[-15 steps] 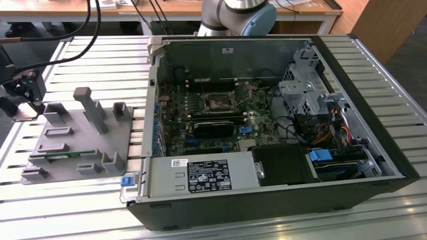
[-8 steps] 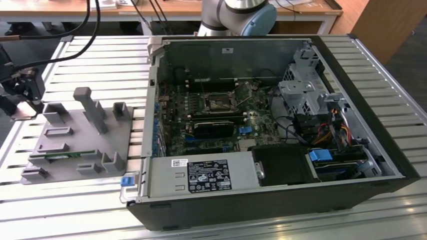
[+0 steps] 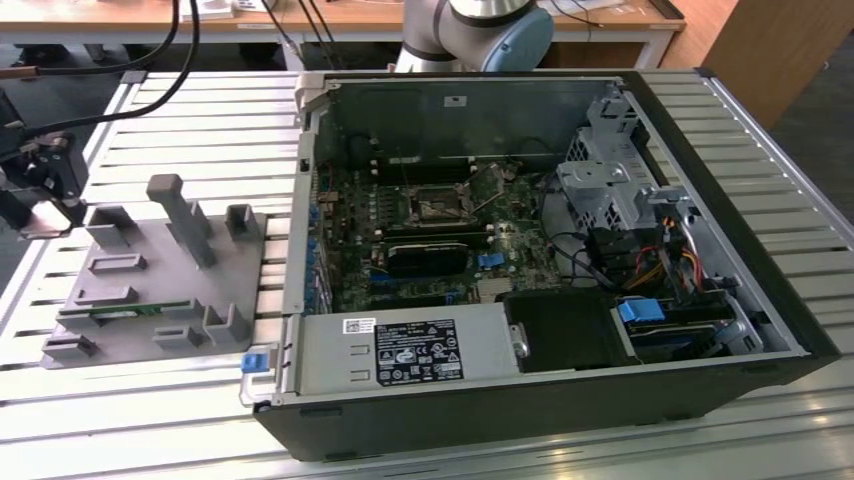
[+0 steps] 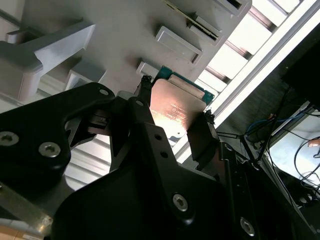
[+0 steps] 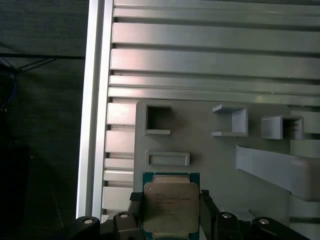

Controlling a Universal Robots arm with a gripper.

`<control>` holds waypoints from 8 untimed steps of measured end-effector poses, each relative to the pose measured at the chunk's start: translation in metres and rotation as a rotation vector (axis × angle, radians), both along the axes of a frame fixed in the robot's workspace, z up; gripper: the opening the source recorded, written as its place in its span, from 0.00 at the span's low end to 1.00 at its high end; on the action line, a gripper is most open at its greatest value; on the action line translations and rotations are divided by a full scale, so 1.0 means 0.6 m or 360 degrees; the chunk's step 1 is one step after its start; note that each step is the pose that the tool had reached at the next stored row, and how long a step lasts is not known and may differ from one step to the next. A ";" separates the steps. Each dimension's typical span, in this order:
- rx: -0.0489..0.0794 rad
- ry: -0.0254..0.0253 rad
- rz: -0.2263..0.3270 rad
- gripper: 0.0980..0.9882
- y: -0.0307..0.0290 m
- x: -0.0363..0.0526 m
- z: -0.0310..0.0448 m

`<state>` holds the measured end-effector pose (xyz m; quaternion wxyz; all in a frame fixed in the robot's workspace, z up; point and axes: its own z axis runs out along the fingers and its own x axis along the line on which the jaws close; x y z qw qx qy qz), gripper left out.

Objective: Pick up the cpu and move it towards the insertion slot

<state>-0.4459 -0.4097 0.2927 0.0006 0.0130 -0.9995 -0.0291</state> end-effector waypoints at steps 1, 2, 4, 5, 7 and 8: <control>0.0000 -0.00001 0.0000 0.50 0.0000 0.000 0.001; 0.0000 0.00000 0.0000 0.50 0.0000 0.000 0.001; 0.0000 0.00003 0.0000 0.50 0.0000 0.000 0.003; 0.0000 0.00003 0.0000 0.50 0.0000 0.000 0.004; 0.0000 0.00004 0.0000 0.50 0.0000 0.000 0.006; 0.0000 0.00004 0.0000 0.50 0.0000 0.000 0.007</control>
